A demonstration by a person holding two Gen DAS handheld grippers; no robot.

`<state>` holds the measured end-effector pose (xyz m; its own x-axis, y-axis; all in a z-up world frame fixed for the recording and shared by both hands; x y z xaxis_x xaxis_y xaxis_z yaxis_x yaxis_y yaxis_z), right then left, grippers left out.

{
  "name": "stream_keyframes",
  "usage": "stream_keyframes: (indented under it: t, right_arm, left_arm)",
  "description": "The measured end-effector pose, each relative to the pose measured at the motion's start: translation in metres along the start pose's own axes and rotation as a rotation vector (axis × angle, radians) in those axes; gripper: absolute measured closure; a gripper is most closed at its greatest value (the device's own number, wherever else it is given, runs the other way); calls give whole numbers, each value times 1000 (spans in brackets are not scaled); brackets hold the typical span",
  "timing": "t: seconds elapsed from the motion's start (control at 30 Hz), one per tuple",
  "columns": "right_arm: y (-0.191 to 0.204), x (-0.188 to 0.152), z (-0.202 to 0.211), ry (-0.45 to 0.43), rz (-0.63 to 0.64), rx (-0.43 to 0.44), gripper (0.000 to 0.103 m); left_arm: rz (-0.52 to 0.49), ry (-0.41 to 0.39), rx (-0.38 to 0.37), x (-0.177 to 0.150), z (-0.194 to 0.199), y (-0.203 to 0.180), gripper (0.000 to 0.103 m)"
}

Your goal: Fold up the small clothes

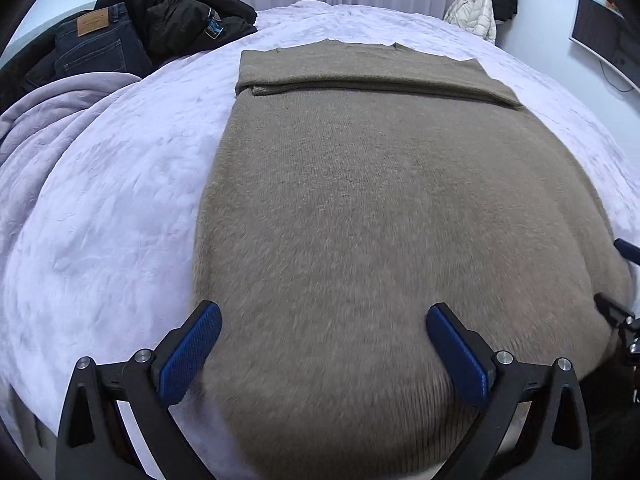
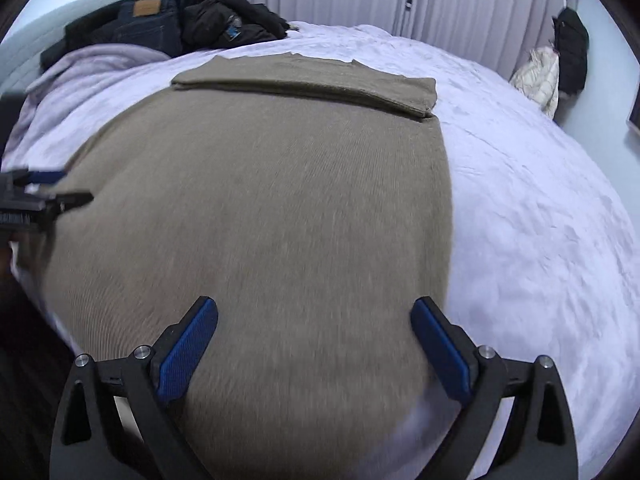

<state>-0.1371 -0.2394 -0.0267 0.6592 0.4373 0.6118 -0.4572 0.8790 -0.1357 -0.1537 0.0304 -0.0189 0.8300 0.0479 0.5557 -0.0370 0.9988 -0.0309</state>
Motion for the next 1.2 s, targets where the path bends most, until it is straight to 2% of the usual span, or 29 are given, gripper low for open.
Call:
stream_keyframes:
  t: [0.03,0.1,0.17,0.23,0.3,0.4,0.5,0.63,0.7,0.77,0.83,0.9,0.93,0.97,1.03,1.07,1.13,1.2]
  right_arm:
    - [0,-3,5,13,19,8,5]
    - [-3,-5,13,68,58,55,4]
    - [-18,-2,21,77,34,91,4]
    - [-40,2,27,44,-41,77,4]
    - [-64,2,22,68,-164,94,4]
    - [-78,-4,21,77,-299,193,4]
    - [-72,-10,23,48,-297,226,3]
    - [-47,-14,19,25,-249,261,3]
    - [-30,-15,18,13,-167,253,3]
    - [-15,-19,16,-4,-103,239,3]
    - [-11,-21,13,-24,-101,224,3]
    - [-12,-17,13,-49,-138,258,8]
    - [-13,-15,15,-58,-160,284,20]
    - [-14,-15,15,-62,-171,298,26]
    - [-16,-15,14,-59,-176,313,45]
    - [-18,-15,14,-58,-183,321,48]
    - [-23,-14,13,-65,-224,357,50]
    - [-28,-13,11,-76,-273,394,50]
  left_arm:
    - [5,-15,-8,4,8,8,0]
    - [24,-65,37,14,16,28,0]
    - [77,-69,42,24,15,53,0]
    - [153,-2,-64,25,3,72,0]
    - [209,59,-181,16,-4,78,0]
    - [181,29,-223,2,6,69,0]
    - [156,40,-314,-12,7,52,0]
    - [121,61,-276,-23,5,33,0]
    - [122,58,-301,-28,9,28,0]
    - [133,50,-295,-27,7,25,0]
    - [152,53,-285,-24,5,24,1]
    - [153,48,-279,-23,8,21,1]
    - [147,39,-276,-22,8,18,5]
    - [136,30,-259,-22,9,16,16]
    - [104,17,-223,-23,10,12,31]
    - [96,9,-217,-24,11,11,36]
    - [103,4,-225,-23,12,13,37]
    - [121,-4,-231,-23,13,17,51]
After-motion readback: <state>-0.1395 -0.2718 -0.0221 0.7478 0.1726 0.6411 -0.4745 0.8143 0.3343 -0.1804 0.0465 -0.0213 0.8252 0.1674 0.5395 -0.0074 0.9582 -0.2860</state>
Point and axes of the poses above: each gripper's, at about its wrist camera, not at the fingertips, and z roughly against the way its jaws point, y to its left, x to its top, the point moved 4 cm from there along -z, roughly the way its jaws point
